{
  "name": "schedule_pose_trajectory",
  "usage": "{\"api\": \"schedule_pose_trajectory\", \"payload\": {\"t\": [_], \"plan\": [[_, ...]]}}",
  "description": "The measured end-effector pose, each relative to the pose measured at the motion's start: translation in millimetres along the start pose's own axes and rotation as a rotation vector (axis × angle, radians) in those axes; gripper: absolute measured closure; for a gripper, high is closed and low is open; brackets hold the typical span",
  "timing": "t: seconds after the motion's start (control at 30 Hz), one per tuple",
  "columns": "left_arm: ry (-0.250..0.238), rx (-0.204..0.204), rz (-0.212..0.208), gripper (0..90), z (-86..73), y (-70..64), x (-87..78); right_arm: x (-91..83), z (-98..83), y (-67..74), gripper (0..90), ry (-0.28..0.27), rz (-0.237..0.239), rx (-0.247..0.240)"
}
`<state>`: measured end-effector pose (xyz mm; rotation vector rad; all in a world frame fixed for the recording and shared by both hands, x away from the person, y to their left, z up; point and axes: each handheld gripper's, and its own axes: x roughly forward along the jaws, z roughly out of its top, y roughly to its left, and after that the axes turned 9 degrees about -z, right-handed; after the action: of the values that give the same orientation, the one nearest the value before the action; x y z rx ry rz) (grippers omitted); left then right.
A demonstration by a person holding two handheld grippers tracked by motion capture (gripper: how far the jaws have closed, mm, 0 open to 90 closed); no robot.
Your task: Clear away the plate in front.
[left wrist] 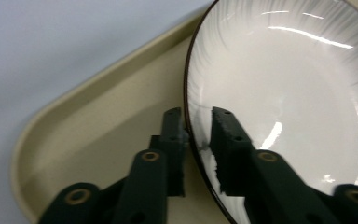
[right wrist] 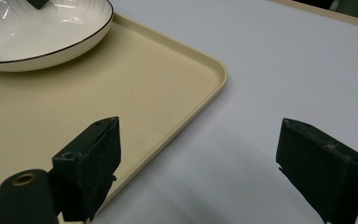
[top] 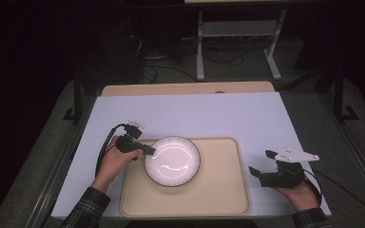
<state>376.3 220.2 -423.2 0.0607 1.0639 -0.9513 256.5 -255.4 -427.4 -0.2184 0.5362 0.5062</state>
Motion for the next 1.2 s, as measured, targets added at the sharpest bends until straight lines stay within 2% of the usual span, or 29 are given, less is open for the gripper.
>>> {"api": "schedule_pose_trajectory", "payload": {"t": [0.17,0.2,0.33,0.37,0.47,0.53,0.73,0.77,0.87,0.97,1.1,1.2], "plan": [[-0.001,0.011,0.021,70.9,0.5,0.3,-5.5,0.1,-0.2,0.1,13.1,0.001,0.003,-0.003],[-0.004,0.012,0.030,68.2,0.2,0.7,-7.3,0.1,-0.2,0.2,13.2,0.001,0.004,-0.002],[-0.021,0.000,-0.008,65.3,-1.2,2.9,-10.8,0.2,-0.2,0.2,13.2,0.000,0.005,-0.004],[-0.025,0.009,0.006,63.0,-1.8,3.2,-12.1,0.2,-0.2,0.2,13.2,0.001,0.005,-0.004],[-0.039,0.011,-0.001,58.6,-1.4,3.5,-14.1,0.3,-0.2,0.2,13.2,0.001,0.005,-0.005],[-0.046,0.028,-0.003,56.3,-1.1,2.4,-14.9,0.2,-0.2,0.3,13.2,0.001,0.004,-0.004],[-0.060,0.069,0.007,42.6,-0.2,-3.5,-17.6,0.0,-0.3,0.0,13.2,0.001,0.004,-0.004],[-0.060,0.069,0.007,37.9,-0.2,-3.5,-17.6,0.0,-0.3,0.0,13.2,0.001,0.004,-0.004],[-0.082,0.100,0.039,28.8,0.4,-8.0,-19.9,-0.3,-0.4,-0.3,13.2,0.000,0.004,-0.004],[-0.087,0.106,0.048,20.7,0.3,-10.3,-21.5,-0.7,-0.7,-0.6,13.1,-0.003,0.003,-0.003],[-0.082,0.117,0.064,13.6,-1.7,-11.6,-23.7,-1.2,-1.2,-1.4,13.1,-0.006,0.001,0.000],[-0.094,0.106,0.081,13.5,-3.2,-11.8,-27.4,-1.2,-1.2,-1.4,13.1,-0.007,0.001,-0.001]]}}
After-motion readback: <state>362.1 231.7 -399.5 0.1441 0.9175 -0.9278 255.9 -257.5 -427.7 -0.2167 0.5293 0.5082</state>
